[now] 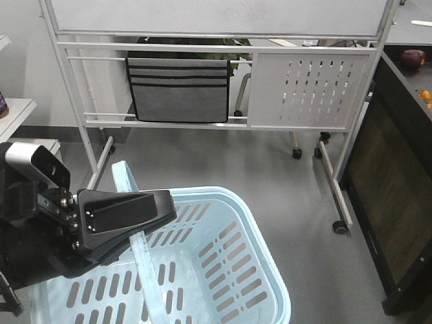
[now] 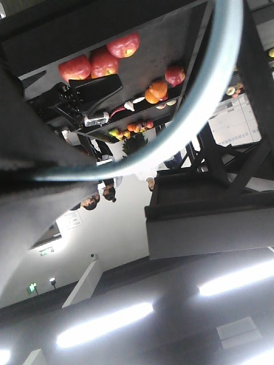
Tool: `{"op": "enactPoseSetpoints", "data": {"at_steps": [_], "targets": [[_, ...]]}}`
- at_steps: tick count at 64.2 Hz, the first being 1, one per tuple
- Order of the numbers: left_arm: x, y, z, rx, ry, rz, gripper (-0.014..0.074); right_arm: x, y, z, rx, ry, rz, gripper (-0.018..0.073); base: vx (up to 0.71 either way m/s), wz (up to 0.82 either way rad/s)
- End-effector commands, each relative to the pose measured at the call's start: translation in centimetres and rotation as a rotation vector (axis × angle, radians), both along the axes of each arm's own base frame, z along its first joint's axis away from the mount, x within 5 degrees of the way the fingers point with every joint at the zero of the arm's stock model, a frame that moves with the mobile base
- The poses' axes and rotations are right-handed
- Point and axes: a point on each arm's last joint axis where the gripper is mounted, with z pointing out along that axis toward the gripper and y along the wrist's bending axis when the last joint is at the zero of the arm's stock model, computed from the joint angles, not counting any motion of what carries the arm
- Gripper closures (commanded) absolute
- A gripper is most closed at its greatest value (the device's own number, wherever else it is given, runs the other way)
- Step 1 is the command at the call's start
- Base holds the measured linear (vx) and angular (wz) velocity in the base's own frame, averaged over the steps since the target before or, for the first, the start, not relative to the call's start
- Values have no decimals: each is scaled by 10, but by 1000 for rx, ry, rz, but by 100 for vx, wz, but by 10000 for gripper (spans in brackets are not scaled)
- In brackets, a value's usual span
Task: Place coke in basket with both arms
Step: 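Drive the base to the shelf with the red Coca-Cola bottle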
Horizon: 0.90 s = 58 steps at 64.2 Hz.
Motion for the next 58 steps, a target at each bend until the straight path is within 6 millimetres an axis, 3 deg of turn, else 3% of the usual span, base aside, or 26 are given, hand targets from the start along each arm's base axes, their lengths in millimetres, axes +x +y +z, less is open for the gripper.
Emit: {"op": "enactPoseSetpoints", "data": {"at_steps": [1, 31, 58], "targets": [[-14, 2, 28, -204, -102, -129, 603, -1, 0, 4, -10, -75, 2, 565, 25, 2], [-14, 2, 28, -204, -102, -129, 603, -1, 0, 4, -10, -75, 2, 565, 23, 14], [-14, 2, 28, -204, -102, -129, 603, -1, 0, 4, -10, -75, 2, 565, 21, 50]]}}
